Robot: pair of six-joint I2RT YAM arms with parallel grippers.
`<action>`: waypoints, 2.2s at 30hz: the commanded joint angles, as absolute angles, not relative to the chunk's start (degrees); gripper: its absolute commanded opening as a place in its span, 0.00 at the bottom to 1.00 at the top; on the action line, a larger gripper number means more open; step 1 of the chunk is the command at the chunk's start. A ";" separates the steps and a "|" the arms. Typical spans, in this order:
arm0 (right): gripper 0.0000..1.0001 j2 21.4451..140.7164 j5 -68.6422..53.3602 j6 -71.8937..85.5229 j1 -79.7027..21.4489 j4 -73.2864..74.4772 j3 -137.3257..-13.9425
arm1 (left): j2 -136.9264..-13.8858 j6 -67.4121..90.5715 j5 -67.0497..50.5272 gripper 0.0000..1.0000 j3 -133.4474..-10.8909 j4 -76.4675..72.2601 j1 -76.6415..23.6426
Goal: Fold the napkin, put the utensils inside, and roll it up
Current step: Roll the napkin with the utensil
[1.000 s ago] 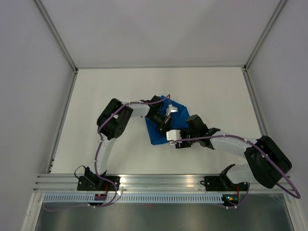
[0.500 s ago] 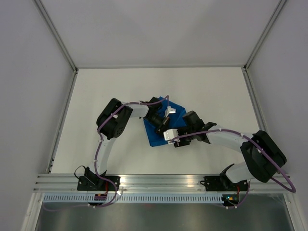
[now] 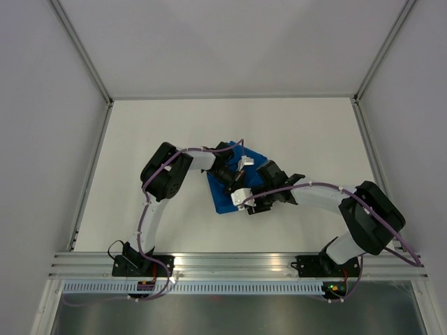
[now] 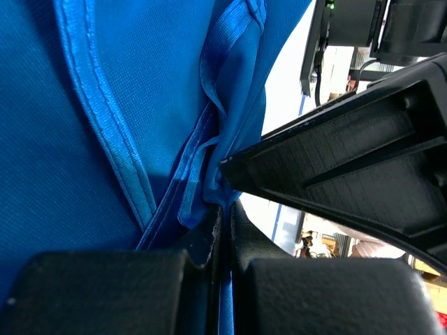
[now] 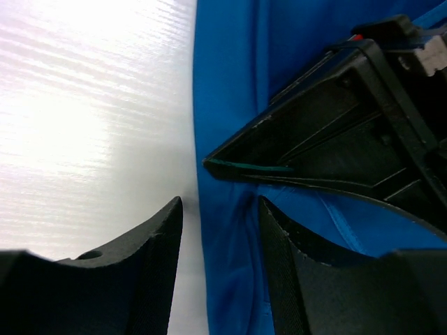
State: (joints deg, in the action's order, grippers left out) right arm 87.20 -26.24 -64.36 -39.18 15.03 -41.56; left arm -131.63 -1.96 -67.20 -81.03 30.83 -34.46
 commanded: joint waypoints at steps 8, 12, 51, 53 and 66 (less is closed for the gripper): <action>0.50 93.60 -24.35 -66.45 -39.73 21.78 -47.63 | -134.03 -6.85 -61.87 0.02 -81.03 34.01 -34.19; 0.50 95.01 -23.65 -67.32 -39.73 25.04 -48.25 | -134.03 -6.86 -61.96 0.02 -81.38 34.19 -34.19; 0.14 111.00 -28.91 -65.65 -37.79 49.65 -58.53 | -116.03 9.22 -52.22 0.33 -69.44 12.41 -28.39; 0.14 112.23 -29.97 -65.83 -37.18 51.58 -59.32 | -111.92 13.96 -47.73 0.30 -65.33 5.82 -26.64; 0.14 121.54 -33.75 -68.03 -33.31 61.52 -67.58 | -75.72 21.47 -13.23 0.29 -35.79 -25.56 -26.27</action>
State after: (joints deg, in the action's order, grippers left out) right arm 112.62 -39.88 -65.82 -33.71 52.75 -71.05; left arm -83.24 20.16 -25.28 -40.71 -14.02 -24.27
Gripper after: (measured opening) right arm 0.227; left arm 0.291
